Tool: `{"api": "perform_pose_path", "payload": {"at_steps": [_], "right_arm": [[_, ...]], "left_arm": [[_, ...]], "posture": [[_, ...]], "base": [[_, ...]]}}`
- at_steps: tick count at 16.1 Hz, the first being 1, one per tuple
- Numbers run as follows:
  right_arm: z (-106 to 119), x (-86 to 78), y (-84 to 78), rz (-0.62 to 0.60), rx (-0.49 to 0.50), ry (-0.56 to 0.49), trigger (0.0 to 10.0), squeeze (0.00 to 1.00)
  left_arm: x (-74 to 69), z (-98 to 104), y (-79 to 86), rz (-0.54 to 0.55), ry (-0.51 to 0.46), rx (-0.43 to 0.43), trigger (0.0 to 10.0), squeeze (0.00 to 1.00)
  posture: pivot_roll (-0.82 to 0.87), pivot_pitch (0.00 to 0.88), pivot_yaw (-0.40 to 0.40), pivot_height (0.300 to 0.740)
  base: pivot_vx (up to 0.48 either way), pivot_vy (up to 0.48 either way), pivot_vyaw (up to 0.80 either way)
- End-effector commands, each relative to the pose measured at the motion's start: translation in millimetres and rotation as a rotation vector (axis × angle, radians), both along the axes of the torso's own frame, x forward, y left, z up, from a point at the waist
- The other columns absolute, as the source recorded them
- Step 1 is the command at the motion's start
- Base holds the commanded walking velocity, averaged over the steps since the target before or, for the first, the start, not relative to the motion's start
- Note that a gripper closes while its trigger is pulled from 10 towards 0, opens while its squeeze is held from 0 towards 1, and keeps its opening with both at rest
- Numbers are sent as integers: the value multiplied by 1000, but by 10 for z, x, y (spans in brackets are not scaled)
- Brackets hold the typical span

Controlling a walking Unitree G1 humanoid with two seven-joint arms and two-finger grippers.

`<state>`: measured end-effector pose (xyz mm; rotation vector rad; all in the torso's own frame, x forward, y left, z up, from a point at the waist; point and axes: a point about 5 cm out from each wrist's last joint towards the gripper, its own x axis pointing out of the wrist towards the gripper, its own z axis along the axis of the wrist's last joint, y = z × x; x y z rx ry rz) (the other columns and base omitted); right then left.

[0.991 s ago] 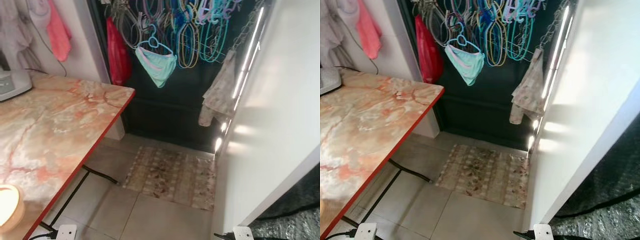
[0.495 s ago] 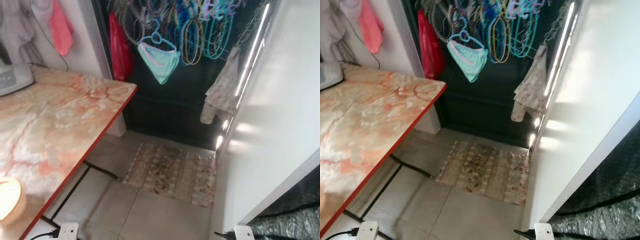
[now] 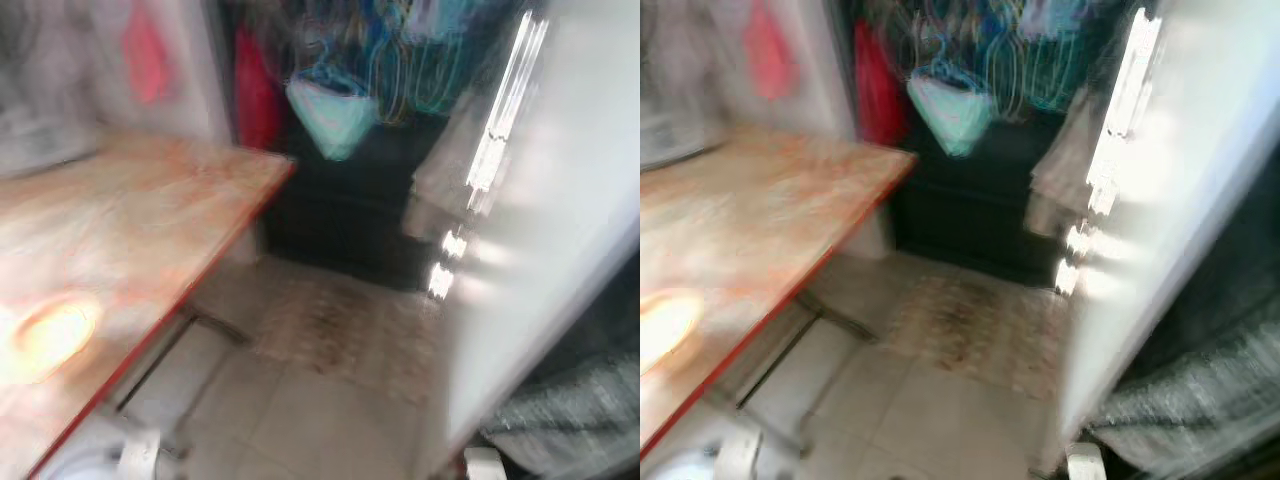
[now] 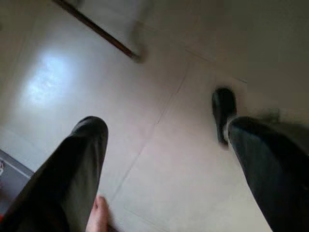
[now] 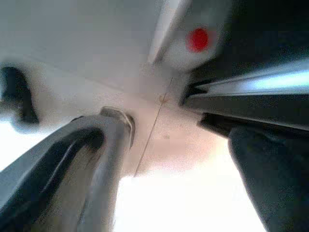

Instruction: Restocking fridge

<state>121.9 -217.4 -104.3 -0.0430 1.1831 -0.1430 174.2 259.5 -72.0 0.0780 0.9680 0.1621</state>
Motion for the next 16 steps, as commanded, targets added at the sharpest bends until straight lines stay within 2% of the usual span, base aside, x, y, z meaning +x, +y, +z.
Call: {"api": "perform_pose_path", "payload": {"at_steps": [1, 7, 16], "right_arm": [[50, 140, -22, 6, -8, -40, 10000, 0], [52, 148, -14, 27, -7, -42, 10000, 0], [41, 118, 0, 53, 5, -38, 10000, 0]], "left_arm": [[-240, -107, 8, 19, 83, -4, 10000, 0], [-284, -164, -126, 7, 94, -15, 10000, 0], [-316, -186, -166, -11, 101, -8, 10000, 0]], "posture": [[-48, 6, 68, 740], [-53, 0, 73, 740], [-53, 0, 76, 740]], "base": [[0, 0, 0], [0, 0, 0], [0, 0, 800]]}}
